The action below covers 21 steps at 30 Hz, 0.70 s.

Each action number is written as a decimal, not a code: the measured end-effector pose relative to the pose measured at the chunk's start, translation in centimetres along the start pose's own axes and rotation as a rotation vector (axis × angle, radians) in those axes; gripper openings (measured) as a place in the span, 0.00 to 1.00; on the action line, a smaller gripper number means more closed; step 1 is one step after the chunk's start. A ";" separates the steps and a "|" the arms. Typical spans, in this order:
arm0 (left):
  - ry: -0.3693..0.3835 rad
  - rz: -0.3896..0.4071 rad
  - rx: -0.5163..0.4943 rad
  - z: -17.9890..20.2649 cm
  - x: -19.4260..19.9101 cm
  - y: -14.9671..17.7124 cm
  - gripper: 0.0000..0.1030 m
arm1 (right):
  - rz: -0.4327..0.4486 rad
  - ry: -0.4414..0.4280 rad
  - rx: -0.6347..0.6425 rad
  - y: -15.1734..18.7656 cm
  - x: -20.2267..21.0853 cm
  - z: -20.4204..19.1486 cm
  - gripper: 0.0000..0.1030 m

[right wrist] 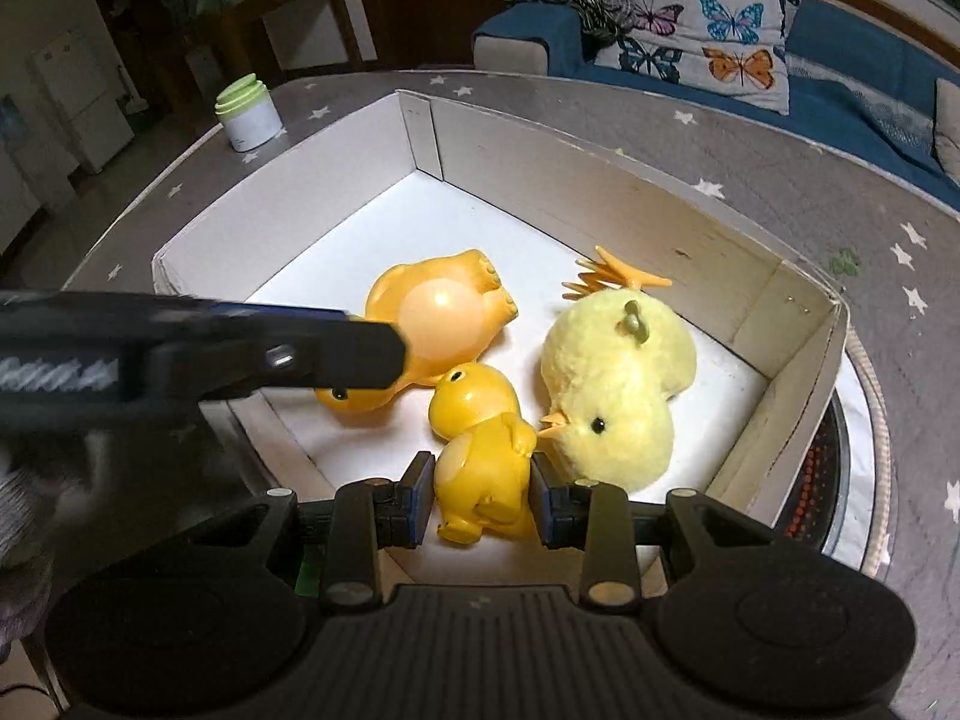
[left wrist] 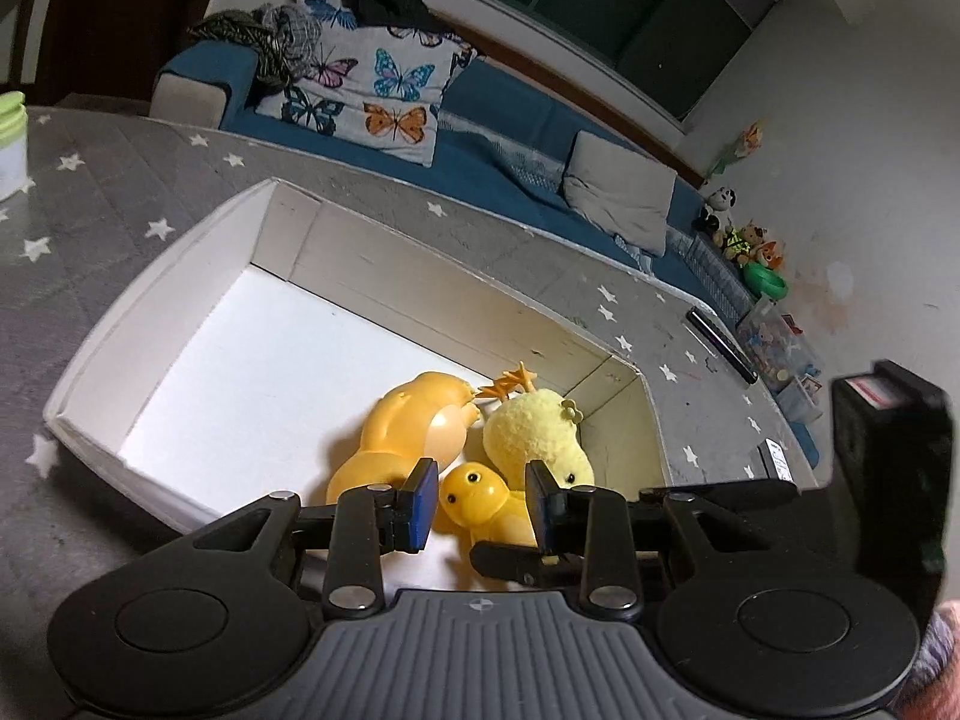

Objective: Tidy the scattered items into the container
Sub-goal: 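Lower the small yellow duck into the white box and open both grippers, then move both grippers down to the orange packet on the table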

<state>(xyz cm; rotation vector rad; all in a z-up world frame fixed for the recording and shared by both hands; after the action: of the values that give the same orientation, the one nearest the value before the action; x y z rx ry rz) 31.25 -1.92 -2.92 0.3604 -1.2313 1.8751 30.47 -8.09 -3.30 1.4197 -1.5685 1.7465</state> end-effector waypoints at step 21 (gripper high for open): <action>-0.077 0.056 0.008 -1.2 8.1 6.4 0.33 | 0.193 0.068 0.051 1.7 6.3 -1.4 0.52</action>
<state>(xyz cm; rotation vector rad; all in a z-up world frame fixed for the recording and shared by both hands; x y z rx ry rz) 21.63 2.06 -2.34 0.4097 -1.2978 1.9294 25.90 -9.38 1.45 1.2534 -1.6831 1.9361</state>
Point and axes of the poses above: each gripper's, at about its wrist camera, not at the fingertips, and x roughly against the way its jaws point, z to its right, y to its underside, the point moved 9 cm from there along -x, roughly the way its jaws point
